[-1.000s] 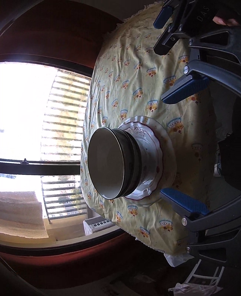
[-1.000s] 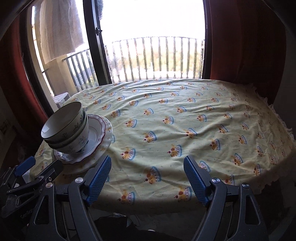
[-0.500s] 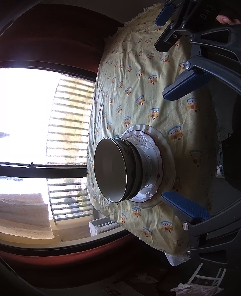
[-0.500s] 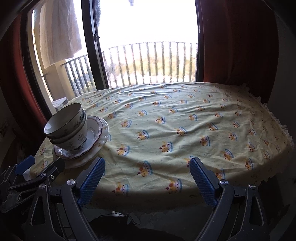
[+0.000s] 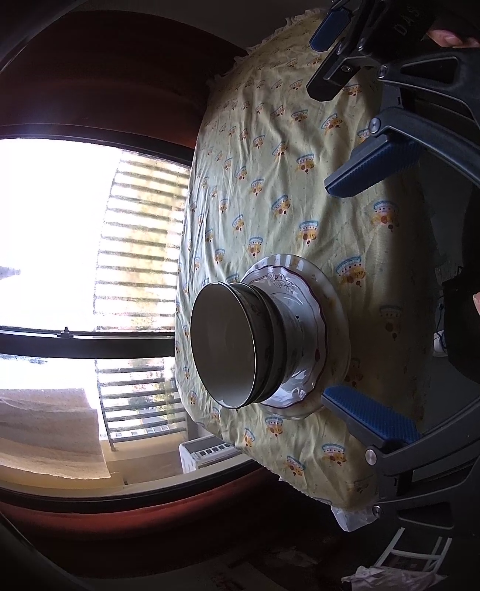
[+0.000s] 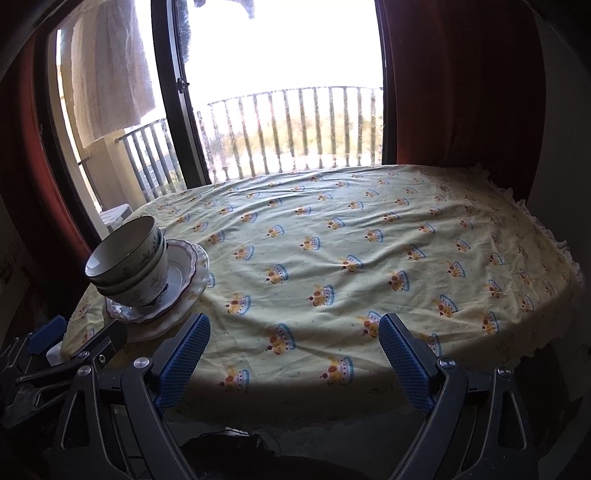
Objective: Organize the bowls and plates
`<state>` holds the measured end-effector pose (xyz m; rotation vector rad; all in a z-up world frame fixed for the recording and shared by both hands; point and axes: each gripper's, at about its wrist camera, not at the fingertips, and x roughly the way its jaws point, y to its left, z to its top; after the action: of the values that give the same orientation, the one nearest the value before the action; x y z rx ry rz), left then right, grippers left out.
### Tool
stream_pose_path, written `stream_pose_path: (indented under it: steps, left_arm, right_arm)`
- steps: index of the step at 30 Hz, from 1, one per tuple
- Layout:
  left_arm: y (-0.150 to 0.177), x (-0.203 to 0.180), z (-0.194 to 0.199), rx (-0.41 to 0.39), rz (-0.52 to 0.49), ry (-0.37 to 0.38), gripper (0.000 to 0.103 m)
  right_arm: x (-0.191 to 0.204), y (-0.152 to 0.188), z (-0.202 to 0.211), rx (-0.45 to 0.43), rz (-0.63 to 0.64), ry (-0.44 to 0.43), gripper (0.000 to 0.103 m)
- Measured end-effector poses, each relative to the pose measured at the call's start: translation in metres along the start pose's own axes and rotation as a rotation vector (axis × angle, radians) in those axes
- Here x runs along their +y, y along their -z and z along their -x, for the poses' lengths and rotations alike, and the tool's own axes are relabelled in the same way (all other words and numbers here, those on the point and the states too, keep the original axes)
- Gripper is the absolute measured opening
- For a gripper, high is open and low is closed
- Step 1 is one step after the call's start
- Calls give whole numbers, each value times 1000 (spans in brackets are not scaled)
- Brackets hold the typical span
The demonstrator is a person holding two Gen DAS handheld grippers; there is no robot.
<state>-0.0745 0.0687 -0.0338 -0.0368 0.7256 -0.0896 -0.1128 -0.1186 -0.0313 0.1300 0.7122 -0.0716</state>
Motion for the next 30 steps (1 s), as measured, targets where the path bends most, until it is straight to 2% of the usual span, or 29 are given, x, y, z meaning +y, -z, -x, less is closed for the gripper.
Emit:
stream_pose_path:
  steps: [30]
  left_arm:
    - [-2,-1,1,-10,-6,-8,103]
  right_arm:
    - [-1,0,-4,13,2,21,94]
